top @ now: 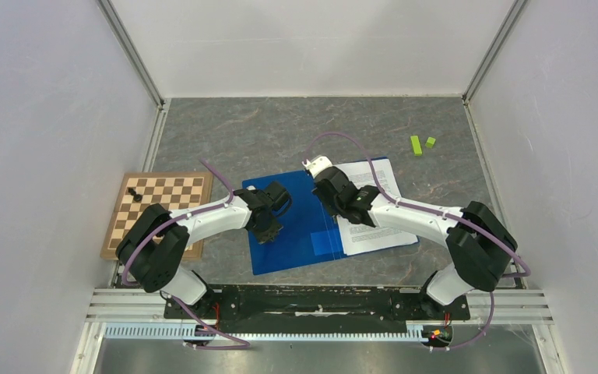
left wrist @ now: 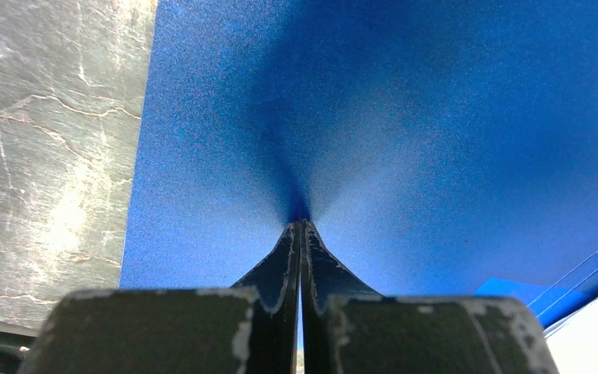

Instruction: Put the files into the folder

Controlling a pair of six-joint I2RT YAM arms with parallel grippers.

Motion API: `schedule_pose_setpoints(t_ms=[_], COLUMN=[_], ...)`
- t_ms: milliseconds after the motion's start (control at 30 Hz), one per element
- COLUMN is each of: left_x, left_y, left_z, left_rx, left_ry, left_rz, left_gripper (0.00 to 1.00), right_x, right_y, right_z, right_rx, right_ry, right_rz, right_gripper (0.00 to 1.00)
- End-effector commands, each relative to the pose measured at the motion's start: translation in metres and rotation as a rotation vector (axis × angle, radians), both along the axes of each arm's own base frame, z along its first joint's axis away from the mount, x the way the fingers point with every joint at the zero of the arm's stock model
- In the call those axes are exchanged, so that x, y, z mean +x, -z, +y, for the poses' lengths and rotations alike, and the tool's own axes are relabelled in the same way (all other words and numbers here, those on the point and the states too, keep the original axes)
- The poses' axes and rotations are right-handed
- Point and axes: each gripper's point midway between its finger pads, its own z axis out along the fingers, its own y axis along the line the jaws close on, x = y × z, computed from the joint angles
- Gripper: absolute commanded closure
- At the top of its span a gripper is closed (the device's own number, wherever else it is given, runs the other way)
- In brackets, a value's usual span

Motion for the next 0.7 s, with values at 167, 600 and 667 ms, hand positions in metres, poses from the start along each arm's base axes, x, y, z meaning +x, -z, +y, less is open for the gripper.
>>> schedule_pose_setpoints(t_ms=[167,600,667], left_x=[-0.027,-0.028,-0.028], left_y=[0.030,0.032,0.032], left_z=[0.022,0.022,0.022], left_rx=[0.100,0.098,0.098], left_ry=[-0.034,-0.043,-0.047], left_rz=[0.097,0.106,0.106], left_gripper=[0.98,0.98,0.98], right_x=[-0.010,-0.028,-0.032], right_y=[0.009,0.037,0.043], right_z=[-0.010,-0.033,-0.037], right_rx=[0.001,-0.044,-0.054], right_ry=[0.016,0.045,0.047], right_rz=[0.019,0.064,0.075], right_gripper=[0.95,1.00,1.00])
